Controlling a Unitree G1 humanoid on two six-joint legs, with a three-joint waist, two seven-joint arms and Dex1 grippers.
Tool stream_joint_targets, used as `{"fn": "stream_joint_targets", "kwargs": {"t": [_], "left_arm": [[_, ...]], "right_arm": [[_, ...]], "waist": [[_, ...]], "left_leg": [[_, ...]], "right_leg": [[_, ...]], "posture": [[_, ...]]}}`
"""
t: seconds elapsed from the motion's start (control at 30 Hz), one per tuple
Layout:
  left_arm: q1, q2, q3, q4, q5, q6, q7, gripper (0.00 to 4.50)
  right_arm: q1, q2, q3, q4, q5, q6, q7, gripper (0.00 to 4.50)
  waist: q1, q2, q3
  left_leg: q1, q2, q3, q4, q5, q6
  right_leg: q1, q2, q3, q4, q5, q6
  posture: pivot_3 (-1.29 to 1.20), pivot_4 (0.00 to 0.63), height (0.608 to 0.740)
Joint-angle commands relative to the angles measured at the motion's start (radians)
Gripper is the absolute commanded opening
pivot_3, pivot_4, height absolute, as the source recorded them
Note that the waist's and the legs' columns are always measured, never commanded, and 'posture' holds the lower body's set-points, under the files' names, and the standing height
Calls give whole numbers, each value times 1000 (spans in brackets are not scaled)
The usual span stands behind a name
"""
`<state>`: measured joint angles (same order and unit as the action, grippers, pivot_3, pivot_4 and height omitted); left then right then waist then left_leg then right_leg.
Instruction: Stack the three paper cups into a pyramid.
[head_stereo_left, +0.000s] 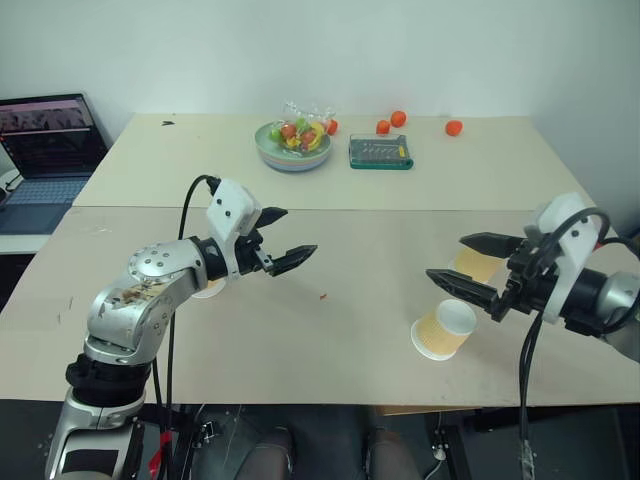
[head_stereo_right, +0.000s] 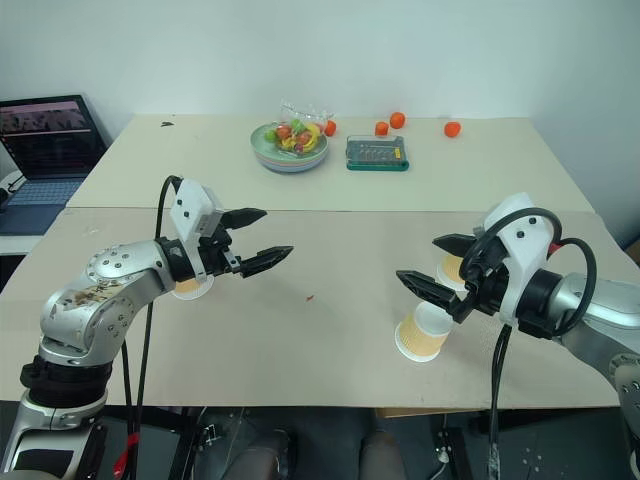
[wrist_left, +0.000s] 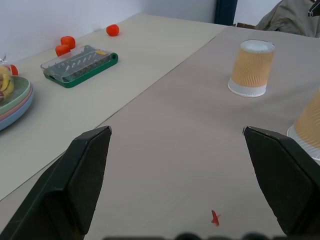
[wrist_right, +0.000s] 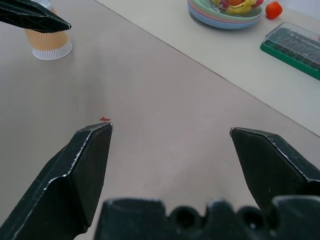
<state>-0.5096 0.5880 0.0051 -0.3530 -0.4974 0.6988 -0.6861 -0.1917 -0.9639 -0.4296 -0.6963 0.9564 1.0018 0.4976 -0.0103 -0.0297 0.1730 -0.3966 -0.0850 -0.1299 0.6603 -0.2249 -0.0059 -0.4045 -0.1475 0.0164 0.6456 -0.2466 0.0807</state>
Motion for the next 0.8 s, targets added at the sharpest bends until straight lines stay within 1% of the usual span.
{"fn": "stream_joint_targets", "kwargs": {"t": [0.03, 0.13, 0.27, 0.37, 0.47, 0.63, 0.8], "left_arm": [[-9, 4, 13, -11, -2, -6, 0, 4500], [-49, -24, -3, 11, -23, 10, -8, 4500], [-93, -56, -13, 47, -33, 13, -10, 4500], [-125, -93, -32, 88, -30, 6, -16, 4500], [-145, -116, -48, 113, -28, 3, -31, 4500], [-185, -121, -63, 145, -39, 13, -86, 4500], [-201, -110, -70, 145, -51, 32, -136, 4500]], "right_arm": [[-26, 5, -14, -11, -2, -22, -24, 4446], [0, 18, -54, -37, 9, -10, -67, 4446], [105, 33, -162, -63, 18, 4, -86, 4446], [255, 68, -295, -99, 13, 9, -74, 4446], [379, 122, -360, -160, 47, -4, -69, 4446], [525, 198, -372, -237, 43, -57, -61, 4446], [579, 249, -296, -269, 1, -116, -74, 4446]], "waist": [[-1, 0, 0], [1, 0, 0], [12, 0, 0], [21, 0, 0], [23, 0, 0], [12, 0, 0], [8, 0, 0]], "left_leg": [[0, 0, 0, 0, 0, 0], [0, 0, 0, 0, 0, 0], [-1, 0, 0, 0, 0, 0], [-1, -1, -1, 0, 0, 0], [-2, -1, -1, 0, 0, 0], [0, -1, 1, 0, 0, 0], [3, 0, 1, 0, 0, 0]], "right_leg": [[0, 0, 0, 0, 0, 0], [0, 0, 0, 0, 0, 0], [0, 0, -1, -1, 0, 0], [0, 0, -1, -1, 0, 0], [0, 0, -1, -2, 0, 0], [1, 0, 1, 0, 0, 1], [3, 0, 1, 1, 0, 2]], "posture": [[0, 150, 740], [0, 150, 740], [0, 150, 740], [0, 150, 740], [0, 150, 740], [0, 150, 740], [0, 150, 740]]}}
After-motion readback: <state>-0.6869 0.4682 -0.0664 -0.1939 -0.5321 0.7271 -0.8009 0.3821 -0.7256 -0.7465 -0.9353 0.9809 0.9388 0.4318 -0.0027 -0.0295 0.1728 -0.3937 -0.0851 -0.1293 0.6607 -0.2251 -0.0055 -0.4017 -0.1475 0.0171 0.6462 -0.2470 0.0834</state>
